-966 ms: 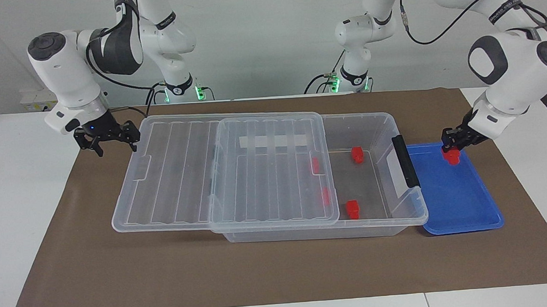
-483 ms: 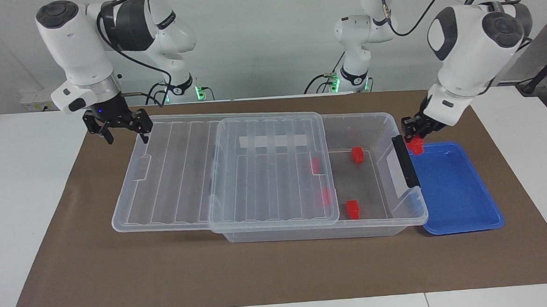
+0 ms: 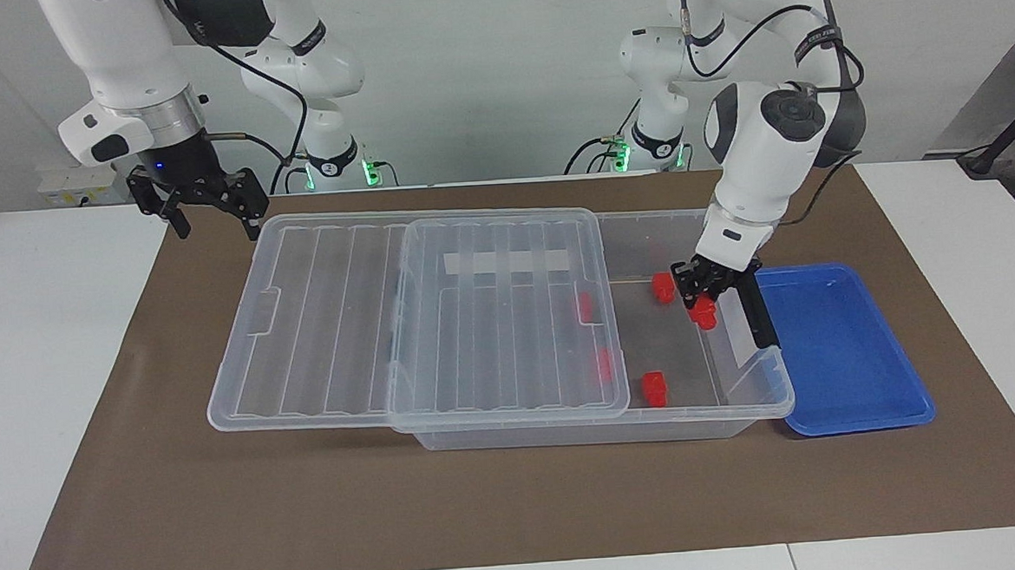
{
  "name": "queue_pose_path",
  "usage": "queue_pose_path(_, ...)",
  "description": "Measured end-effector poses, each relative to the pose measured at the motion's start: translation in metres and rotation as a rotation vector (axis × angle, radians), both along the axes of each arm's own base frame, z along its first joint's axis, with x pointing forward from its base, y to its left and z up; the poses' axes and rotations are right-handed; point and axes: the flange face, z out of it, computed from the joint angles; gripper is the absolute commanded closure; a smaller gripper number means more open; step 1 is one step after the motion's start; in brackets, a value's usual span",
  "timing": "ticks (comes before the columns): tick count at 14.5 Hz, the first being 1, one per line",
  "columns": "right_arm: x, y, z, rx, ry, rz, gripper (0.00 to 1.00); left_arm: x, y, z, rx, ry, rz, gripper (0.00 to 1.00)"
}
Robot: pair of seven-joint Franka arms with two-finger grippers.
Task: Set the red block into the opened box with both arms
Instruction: 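Carry the red block into the open box and lower it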
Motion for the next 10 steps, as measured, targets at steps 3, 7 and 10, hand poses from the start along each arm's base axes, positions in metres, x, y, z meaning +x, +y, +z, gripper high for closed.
queue_pose_path(3,0.006,0.001,0.004,0.012,0.010,-0.042,0.00,-0.010,-0.013,-0.034,-0.011,-0.038,-0.009,0.94)
queue_pose_path(7,0.009,0.000,-0.006,0.011,0.038,-0.044,0.00,-0.019,-0.047,-0.063,-0.027,-0.055,0.007,0.94)
queue_pose_path(10,0.008,0.000,-0.012,0.010,0.061,-0.044,0.00,-0.016,-0.043,-0.082,-0.014,-0.062,0.005,0.92)
